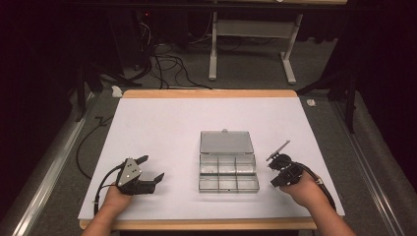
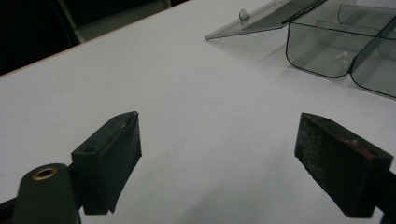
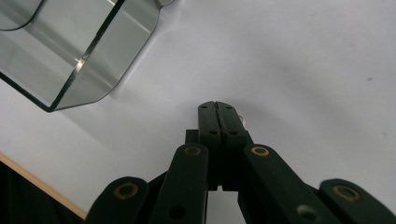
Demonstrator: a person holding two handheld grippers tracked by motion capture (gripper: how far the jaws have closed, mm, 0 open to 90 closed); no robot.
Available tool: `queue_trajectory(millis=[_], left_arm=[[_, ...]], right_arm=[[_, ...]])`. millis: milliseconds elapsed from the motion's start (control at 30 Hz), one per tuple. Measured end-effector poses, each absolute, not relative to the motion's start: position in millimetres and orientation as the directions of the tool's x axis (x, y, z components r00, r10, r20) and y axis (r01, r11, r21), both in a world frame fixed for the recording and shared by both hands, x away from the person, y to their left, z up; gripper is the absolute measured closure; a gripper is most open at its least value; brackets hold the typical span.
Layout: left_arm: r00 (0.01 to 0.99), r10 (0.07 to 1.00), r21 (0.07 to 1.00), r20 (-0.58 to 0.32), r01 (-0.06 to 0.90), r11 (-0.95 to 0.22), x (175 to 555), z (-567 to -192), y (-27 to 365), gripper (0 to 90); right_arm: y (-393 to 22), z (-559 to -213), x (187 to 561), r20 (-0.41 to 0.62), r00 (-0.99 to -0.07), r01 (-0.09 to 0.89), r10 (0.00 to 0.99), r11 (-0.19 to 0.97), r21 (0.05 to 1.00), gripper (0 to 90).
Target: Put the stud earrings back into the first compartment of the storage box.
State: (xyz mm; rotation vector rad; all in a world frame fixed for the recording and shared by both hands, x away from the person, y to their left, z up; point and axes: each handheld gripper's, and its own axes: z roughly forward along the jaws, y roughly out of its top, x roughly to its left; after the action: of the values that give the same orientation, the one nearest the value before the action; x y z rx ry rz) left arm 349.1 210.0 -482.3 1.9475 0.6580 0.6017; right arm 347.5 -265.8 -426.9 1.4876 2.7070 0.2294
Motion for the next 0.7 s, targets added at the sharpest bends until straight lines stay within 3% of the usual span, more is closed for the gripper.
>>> queue_trajectory(millis=[333,467,700], left_arm=[[0.733,0.667,0.899,0.136,0.192,-0.394,348.9,-482.4,210.2,15.0],[0.733,0.667,0.899,0.135,0.193,-0.393,349.0,-482.4,210.2,15.0],[0.733,0.666,0.899,0.139,0.189,-0.396,348.5,-482.4,210.0,15.1]], right_arm=[[-267.5,-424.1,349.4,0.021,-0.524,0.842,0.852,0.514,0.162,89.3],[-267.5,-437.0,353.2,0.037,-0.516,0.851,0.856,0.507,0.137,82.7],[-263.9,-437.0,353.5,0.006,-0.526,0.844,0.851,0.52,0.13,86.7]])
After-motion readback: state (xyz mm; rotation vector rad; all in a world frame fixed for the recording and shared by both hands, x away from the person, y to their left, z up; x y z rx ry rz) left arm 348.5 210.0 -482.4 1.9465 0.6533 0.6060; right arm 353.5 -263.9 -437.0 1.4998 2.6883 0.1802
